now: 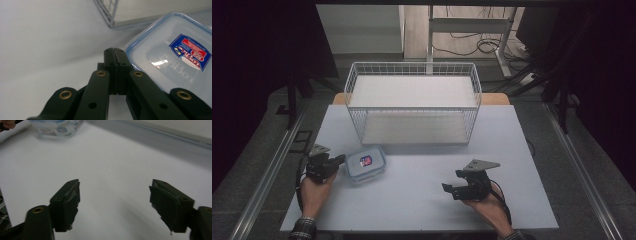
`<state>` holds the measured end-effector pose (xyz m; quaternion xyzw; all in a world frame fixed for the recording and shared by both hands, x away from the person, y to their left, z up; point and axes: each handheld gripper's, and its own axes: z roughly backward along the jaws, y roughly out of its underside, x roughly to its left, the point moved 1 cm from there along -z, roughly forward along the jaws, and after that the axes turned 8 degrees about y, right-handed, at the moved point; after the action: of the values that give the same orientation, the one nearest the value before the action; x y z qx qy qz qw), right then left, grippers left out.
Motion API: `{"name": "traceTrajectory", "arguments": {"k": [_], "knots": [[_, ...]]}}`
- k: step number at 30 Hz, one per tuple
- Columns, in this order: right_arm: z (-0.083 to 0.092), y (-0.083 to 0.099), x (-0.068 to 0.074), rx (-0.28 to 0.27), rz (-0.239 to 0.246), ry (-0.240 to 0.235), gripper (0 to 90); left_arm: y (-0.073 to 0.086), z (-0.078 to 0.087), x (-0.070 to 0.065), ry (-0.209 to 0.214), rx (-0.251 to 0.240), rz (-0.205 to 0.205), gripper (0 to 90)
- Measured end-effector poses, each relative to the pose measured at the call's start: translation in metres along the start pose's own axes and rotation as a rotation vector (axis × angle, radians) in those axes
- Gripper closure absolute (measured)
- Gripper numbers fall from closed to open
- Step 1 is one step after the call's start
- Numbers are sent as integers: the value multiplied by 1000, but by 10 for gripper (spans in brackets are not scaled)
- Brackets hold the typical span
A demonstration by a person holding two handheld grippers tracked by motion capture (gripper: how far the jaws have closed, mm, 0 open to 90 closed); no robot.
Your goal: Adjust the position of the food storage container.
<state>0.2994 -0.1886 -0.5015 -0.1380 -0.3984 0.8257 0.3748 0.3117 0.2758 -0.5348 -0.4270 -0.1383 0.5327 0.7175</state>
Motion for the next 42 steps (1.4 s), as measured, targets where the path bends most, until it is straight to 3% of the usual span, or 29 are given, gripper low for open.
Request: {"name": "traceTrajectory", "arguments": {"k": [4,6,7,10,11,13,16,23,29,32,36,42], "knots": [[-8,-8,-2,20,-7,-22,436,-5,-8,-5,21,4,-5,899],[-11,-10,-1,33,7,-13,468,-8,-14,-9,38,7,-10,898],[-17,-13,0,53,25,-4,554,-12,-21,-13,53,8,-14,899],[-25,-20,1,65,56,6,683,-15,-27,-19,70,11,-22,899],[-25,-20,1,65,56,6,683,-17,-31,-24,81,15,-31,899],[-35,-29,2,72,80,-9,818,-22,-40,-33,103,21,-50,899],[-43,-38,3,65,87,-8,884,-25,-46,-40,120,25,-61,899],[-67,-53,2,60,73,6,889,-34,-69,-65,191,32,-85,899],[-92,-64,-7,64,42,61,888,-36,-80,-89,243,44,-107,900],[-95,-63,-10,75,39,72,888,-35,-80,-92,245,51,-114,900],[-93,-59,-13,79,32,50,888,-34,-79,-96,253,57,-111,900],[-84,-53,-15,93,8,22,888,-30,-76,-107,262,76,-138,900]]}}
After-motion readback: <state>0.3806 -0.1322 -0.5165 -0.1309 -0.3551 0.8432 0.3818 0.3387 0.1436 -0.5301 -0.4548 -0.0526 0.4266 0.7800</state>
